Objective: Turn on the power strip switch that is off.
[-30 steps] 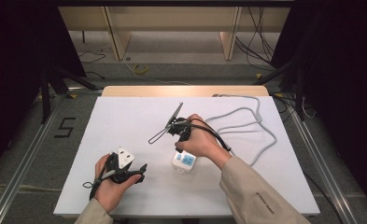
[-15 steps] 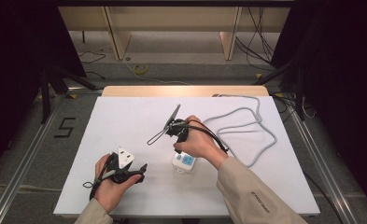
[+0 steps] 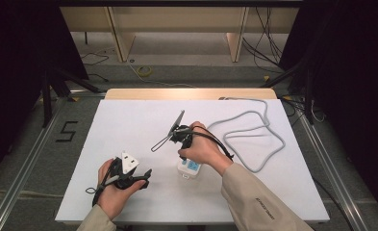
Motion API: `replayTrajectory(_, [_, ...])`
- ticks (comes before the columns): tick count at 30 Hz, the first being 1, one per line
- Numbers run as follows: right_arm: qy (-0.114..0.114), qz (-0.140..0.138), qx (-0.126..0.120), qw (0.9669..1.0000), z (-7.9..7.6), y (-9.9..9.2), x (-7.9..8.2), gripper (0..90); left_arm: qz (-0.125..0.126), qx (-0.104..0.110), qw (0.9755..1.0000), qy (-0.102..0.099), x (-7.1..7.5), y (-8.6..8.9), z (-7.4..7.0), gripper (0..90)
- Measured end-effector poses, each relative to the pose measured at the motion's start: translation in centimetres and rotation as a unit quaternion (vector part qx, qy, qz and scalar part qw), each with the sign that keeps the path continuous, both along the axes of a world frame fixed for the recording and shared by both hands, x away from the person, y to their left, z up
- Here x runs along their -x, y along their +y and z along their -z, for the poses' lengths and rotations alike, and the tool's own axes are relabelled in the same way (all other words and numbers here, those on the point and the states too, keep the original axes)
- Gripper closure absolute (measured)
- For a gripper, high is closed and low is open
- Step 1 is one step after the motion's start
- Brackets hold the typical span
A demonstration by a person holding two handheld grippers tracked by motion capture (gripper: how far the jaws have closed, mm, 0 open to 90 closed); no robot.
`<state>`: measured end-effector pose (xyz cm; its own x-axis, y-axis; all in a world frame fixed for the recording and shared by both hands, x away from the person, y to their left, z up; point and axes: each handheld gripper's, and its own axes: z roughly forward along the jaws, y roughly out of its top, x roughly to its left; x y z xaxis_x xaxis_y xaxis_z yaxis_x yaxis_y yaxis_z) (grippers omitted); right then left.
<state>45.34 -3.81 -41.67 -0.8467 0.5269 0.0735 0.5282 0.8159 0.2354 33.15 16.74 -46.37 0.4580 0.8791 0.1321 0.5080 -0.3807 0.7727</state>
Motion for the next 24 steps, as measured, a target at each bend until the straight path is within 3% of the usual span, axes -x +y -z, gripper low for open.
replayTrajectory(24, [-0.006,-0.003,0.014,0.9999,1.06,0.48,0.03,90.0,0.001,-0.001,1.0000,0.001,-0.01,-0.02,0.03,22.0])
